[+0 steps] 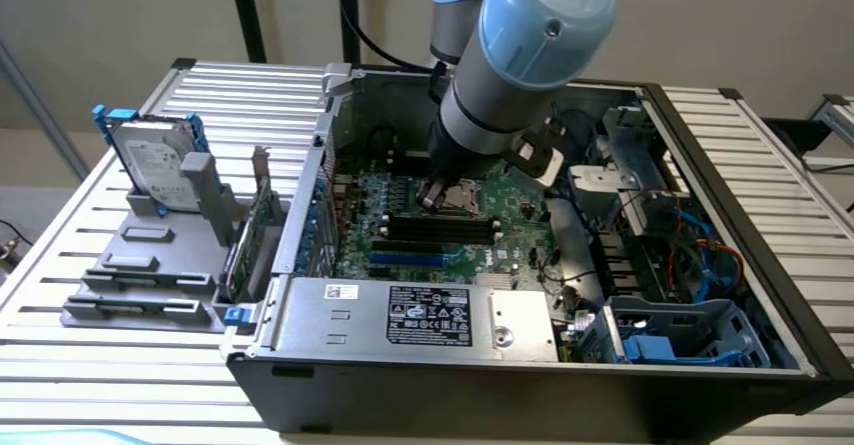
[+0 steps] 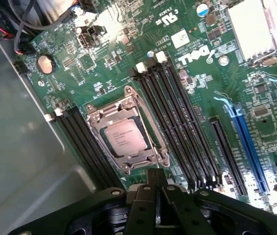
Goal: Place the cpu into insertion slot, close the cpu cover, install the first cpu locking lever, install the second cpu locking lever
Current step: 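Install the second cpu locking lever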
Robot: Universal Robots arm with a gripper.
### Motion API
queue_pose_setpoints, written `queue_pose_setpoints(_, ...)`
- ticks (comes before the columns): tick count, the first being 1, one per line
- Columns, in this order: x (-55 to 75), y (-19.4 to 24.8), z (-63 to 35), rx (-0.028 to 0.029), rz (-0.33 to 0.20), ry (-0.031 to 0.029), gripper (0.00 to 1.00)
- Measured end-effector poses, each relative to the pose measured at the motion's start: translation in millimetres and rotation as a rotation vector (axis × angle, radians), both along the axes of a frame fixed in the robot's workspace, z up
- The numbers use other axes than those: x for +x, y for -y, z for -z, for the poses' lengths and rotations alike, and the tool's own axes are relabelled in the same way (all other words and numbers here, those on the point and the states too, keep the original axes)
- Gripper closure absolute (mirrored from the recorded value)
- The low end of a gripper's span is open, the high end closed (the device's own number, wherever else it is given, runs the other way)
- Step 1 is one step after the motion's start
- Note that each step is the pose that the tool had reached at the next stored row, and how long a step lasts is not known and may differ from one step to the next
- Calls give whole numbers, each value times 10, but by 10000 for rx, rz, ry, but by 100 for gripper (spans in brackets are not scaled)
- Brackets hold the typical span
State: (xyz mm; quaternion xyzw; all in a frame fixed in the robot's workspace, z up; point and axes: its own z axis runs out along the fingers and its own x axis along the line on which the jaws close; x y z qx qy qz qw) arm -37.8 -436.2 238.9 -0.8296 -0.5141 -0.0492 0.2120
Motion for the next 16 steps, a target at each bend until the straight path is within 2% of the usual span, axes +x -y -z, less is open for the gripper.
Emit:
queue_pose_setpoints(3,-24,21,0,1,6,-6,89)
queue_pose_setpoints(10,-86,19,25,-2,350,-10,89)
queue_pose_setpoints(16,-139,5,78,-32,695,-11,89)
